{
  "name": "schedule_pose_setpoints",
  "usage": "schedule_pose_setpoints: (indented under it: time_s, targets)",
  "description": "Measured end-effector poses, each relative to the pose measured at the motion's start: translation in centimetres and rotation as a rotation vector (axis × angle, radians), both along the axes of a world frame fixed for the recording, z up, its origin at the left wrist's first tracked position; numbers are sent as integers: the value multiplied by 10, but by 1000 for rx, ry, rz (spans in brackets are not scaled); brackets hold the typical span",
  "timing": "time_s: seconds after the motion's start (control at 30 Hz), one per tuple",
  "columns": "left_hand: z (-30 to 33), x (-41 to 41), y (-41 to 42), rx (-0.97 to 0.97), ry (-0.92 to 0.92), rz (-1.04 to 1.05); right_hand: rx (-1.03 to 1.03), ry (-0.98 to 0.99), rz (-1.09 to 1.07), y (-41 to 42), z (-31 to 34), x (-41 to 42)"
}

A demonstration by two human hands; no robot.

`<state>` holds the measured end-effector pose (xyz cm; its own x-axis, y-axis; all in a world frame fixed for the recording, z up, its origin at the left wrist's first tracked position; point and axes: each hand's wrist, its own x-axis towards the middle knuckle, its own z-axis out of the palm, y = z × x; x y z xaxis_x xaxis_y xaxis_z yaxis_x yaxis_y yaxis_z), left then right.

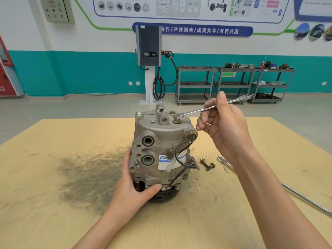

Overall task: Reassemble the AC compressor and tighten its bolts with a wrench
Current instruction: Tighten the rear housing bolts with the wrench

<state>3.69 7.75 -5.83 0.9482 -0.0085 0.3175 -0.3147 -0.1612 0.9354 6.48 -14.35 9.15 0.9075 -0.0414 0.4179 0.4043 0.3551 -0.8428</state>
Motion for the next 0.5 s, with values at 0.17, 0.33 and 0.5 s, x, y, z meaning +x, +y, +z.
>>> schedule_pose_setpoints:
  time_s: [0.17,0.33,0.5]
  targets:
    - [0,0,0,7,-1,-1,-119,-116,-90,0,3,-5]
    - [-3,1,2,5,-1,-14,-193,-195,-186,3,5,-10]
    - [-3,1,3,17,7,-8,-400,-358,-404,11,6,-21]
